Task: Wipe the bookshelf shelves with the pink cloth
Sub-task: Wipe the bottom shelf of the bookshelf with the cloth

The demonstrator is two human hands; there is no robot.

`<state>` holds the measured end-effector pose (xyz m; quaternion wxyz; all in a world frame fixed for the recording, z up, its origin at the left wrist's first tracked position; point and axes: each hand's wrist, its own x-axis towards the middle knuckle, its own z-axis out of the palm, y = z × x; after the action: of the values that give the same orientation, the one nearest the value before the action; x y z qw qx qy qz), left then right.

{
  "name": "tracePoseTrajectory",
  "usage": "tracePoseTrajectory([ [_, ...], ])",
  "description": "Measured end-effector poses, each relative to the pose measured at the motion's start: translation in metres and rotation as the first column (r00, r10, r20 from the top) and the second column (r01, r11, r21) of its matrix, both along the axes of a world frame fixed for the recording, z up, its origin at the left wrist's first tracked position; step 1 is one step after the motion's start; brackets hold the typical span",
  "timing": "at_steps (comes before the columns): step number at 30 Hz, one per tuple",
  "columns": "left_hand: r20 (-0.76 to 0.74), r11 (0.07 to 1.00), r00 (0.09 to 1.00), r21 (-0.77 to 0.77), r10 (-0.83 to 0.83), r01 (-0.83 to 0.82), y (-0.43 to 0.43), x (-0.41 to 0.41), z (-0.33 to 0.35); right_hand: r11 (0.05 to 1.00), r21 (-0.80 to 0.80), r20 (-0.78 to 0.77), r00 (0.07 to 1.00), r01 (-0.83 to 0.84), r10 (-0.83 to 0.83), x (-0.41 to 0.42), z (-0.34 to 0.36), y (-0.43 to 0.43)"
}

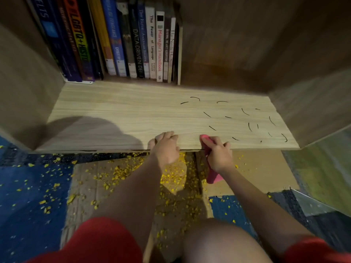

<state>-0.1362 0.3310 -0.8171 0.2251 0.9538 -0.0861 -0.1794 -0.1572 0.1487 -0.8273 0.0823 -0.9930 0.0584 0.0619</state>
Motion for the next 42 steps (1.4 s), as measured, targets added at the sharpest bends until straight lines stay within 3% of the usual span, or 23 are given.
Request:
tracePoseTrajectory([
  [2,-0.008,1.000,1.000,0.012,-0.019,0.020,-0.012,0.002,0.001,1.000,-0.015,0.020,1.000,0.023,-0.023,-0.003,-0.001,-0.001],
  [7,-0.053,0.990,0.994,0.104,-0.095,0.100,-0.031,0.003,0.002,0.993,-0.021,0.004,0.993,-0.118,0.118,-0.005,-0.005,-0.012],
  [12,-0.197,0.959,0.968,0.203,-0.159,0.198,-0.038,0.008,0.016,0.995,0.031,-0.092,0.992,0.094,-0.090,0.001,0.005,-0.041],
  [17,-0.192,0.965,0.976,0.219,-0.102,0.144,-0.054,0.001,0.015,0.993,0.019,-0.055,0.991,-0.120,0.121,-0.009,0.002,-0.032],
  [20,-0.220,0.965,0.970,0.215,-0.100,0.148,-0.048,0.002,0.011,0.995,0.102,-0.040,0.999,0.001,0.003,0.003,0.007,-0.056],
  [23,-0.242,0.956,0.970,0.276,-0.027,0.096,-0.050,0.007,0.018,0.988,0.155,-0.056,0.998,0.017,-0.009,0.002,0.008,-0.051],
  [26,-0.214,0.966,0.976,0.240,-0.046,0.099,-0.076,0.003,0.037,0.990,0.140,-0.112,0.994,0.002,0.013,0.002,0.009,-0.046],
  [34,-0.115,0.962,0.992,0.262,-0.051,0.080,-0.089,-0.010,0.019,0.986,0.166,-0.039,0.999,0.032,-0.026,0.010,0.002,-0.040],
  [39,-0.136,0.972,0.989,0.220,-0.049,0.079,-0.073,0.002,0.010,0.970,0.043,-0.006,0.971,-0.239,0.240,-0.004,-0.003,-0.034],
  [42,-0.167,0.978,0.982,0.175,-0.086,0.116,-0.067,0.004,0.004,0.993,0.089,-0.003,0.997,-0.072,0.073,0.012,0.004,-0.056],
])
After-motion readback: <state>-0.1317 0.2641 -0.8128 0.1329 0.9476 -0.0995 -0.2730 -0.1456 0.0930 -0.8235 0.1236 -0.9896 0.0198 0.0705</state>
